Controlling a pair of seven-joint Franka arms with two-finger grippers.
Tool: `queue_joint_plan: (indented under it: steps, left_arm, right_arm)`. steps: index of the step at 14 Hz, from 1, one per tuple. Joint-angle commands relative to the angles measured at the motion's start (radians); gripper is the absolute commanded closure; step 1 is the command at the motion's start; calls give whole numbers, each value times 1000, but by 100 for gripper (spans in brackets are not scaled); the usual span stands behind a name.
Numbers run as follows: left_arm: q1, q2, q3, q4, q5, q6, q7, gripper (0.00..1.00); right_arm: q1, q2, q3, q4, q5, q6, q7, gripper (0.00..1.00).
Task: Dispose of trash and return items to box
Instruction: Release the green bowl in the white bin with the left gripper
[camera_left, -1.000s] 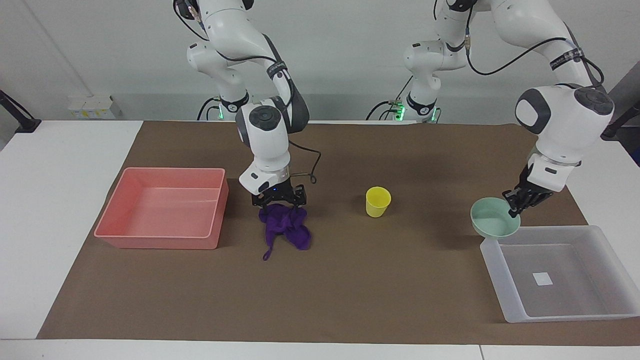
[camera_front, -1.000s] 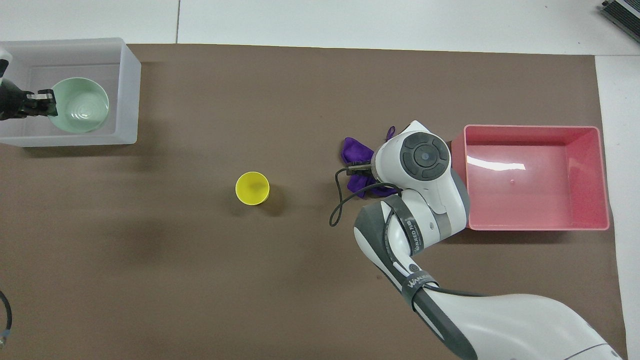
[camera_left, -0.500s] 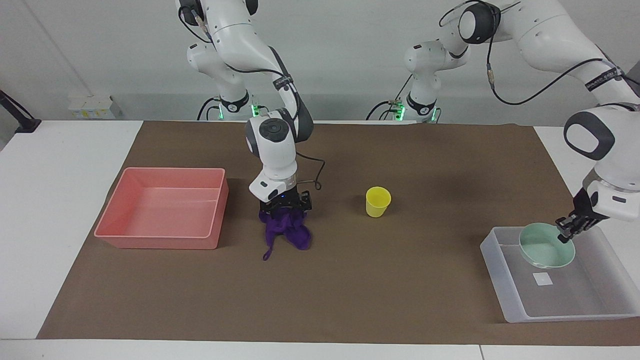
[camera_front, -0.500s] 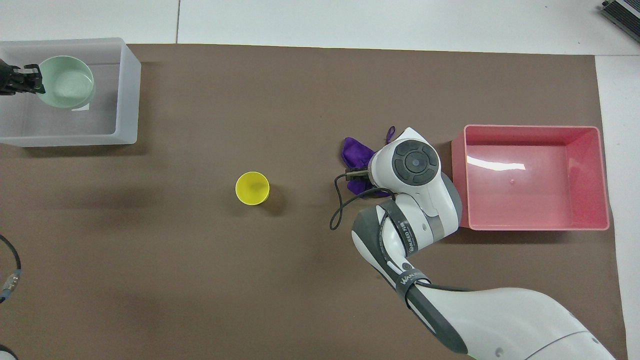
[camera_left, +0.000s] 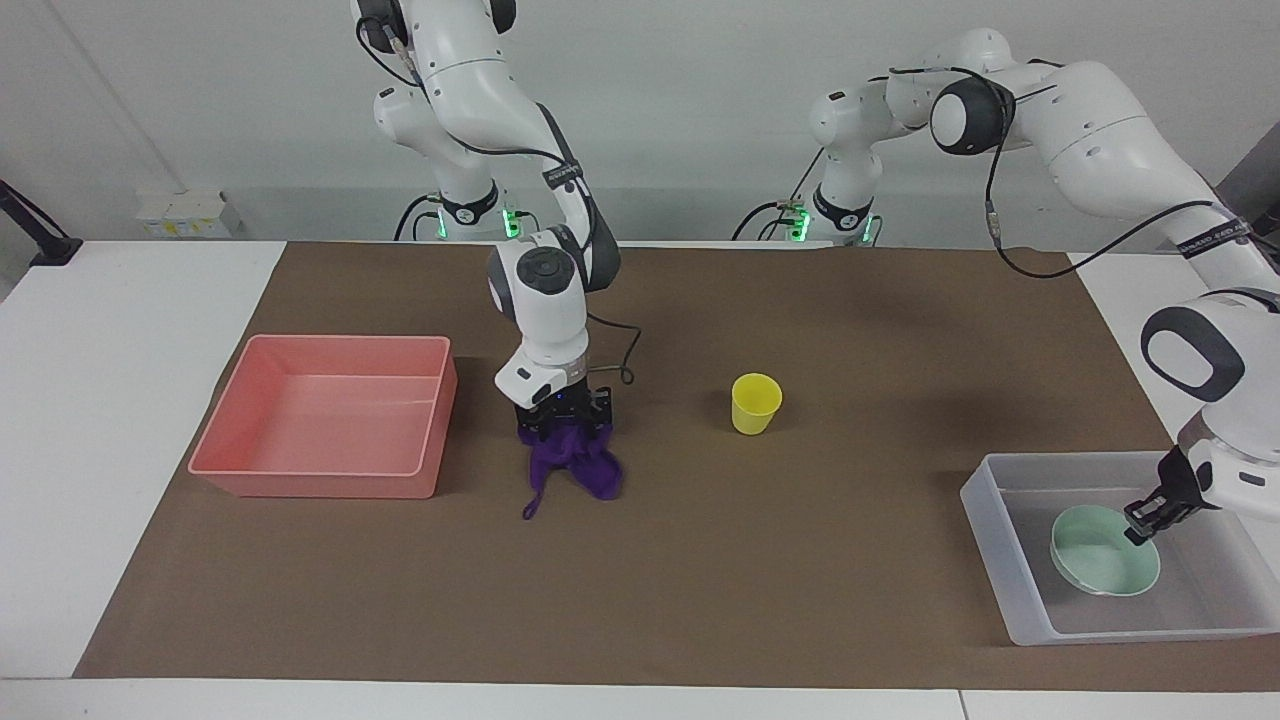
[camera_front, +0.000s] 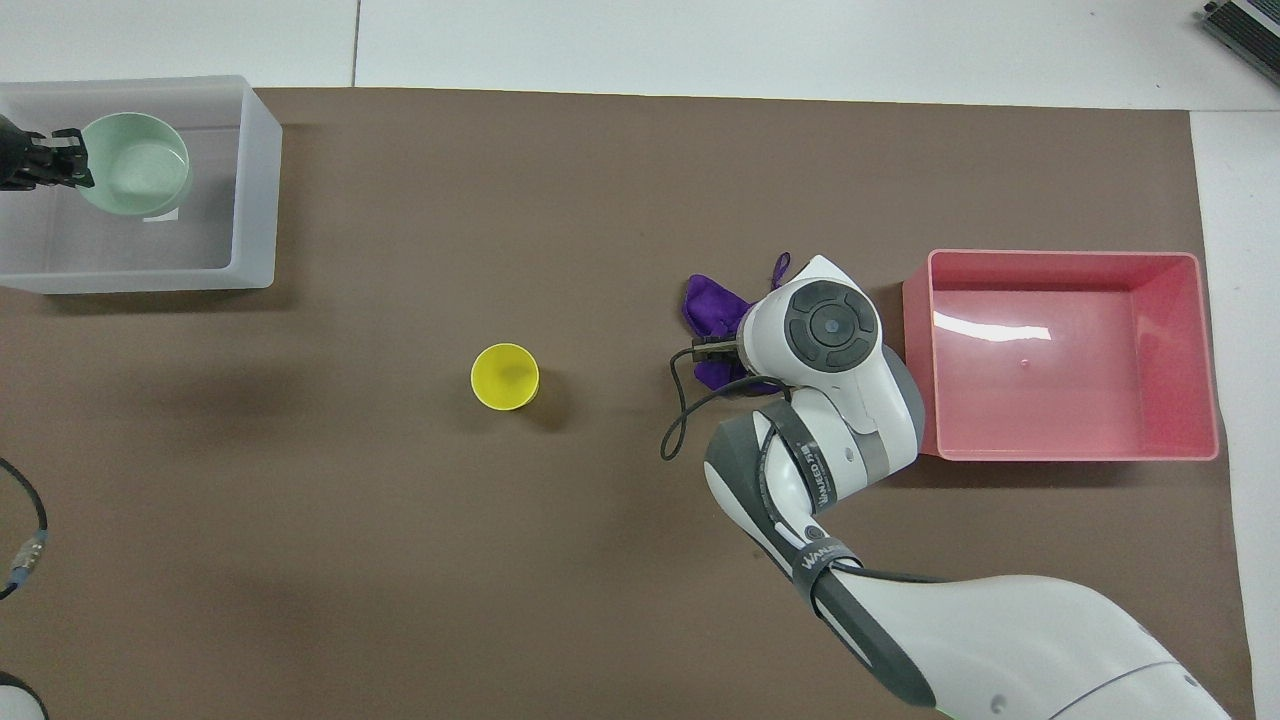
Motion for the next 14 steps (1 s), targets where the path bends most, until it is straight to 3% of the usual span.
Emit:
queue_joint_plan:
  steps: [1,7,9,11,14]
  left_arm:
    - [16,11,-4,-40,-14,63,10,100]
    - [13,2,-4,-65,-15,88,13,97]
    - [13,1,-3,-65,-11,88,15,62]
    - [12,-5,-3,-62,-8,73,15,36]
    - [-8,-47,-1,-67,-6,66,31,0]
  right_arm:
    - [-4,-7,2,-16,-25,18,14,100]
    - [0,-19,2,25,-24,-53,31,100]
    - [0,-18,2,25,-24,-51,32,100]
    - [2,-27,2,25,-24,-56,34,100]
    - [2,-104,2,31,-19,-114,37,100]
